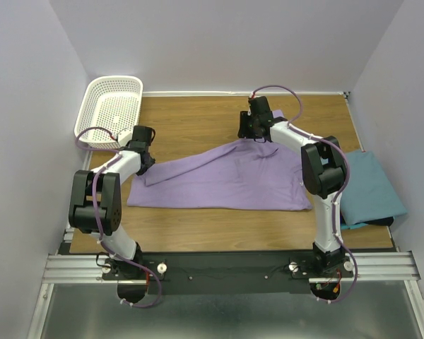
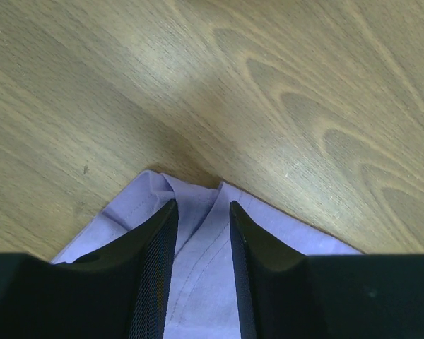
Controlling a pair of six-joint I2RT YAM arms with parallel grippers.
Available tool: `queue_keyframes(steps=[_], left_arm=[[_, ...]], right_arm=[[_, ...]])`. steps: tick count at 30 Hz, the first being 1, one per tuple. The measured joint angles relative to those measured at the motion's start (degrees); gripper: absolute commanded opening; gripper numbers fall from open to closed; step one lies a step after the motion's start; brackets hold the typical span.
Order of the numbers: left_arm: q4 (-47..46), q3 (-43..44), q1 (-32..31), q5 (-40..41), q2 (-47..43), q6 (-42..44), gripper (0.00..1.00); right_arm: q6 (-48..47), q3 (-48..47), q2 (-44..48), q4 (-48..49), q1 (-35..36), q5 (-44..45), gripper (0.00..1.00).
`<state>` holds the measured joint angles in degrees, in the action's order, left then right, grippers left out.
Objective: Fold and stack the t-shirts
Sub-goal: Fold the tshirt
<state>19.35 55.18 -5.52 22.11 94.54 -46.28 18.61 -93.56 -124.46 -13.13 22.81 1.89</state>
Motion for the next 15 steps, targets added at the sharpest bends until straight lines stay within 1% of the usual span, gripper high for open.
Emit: queue_keyframes(steps=[15], left_arm=[[0.3, 0.0, 0.0, -1.0, -4.3, -0.5, 0.42]], right_arm=[[0.0, 0.0, 0.0, 0.0, 0.0, 0.0, 0.55]])
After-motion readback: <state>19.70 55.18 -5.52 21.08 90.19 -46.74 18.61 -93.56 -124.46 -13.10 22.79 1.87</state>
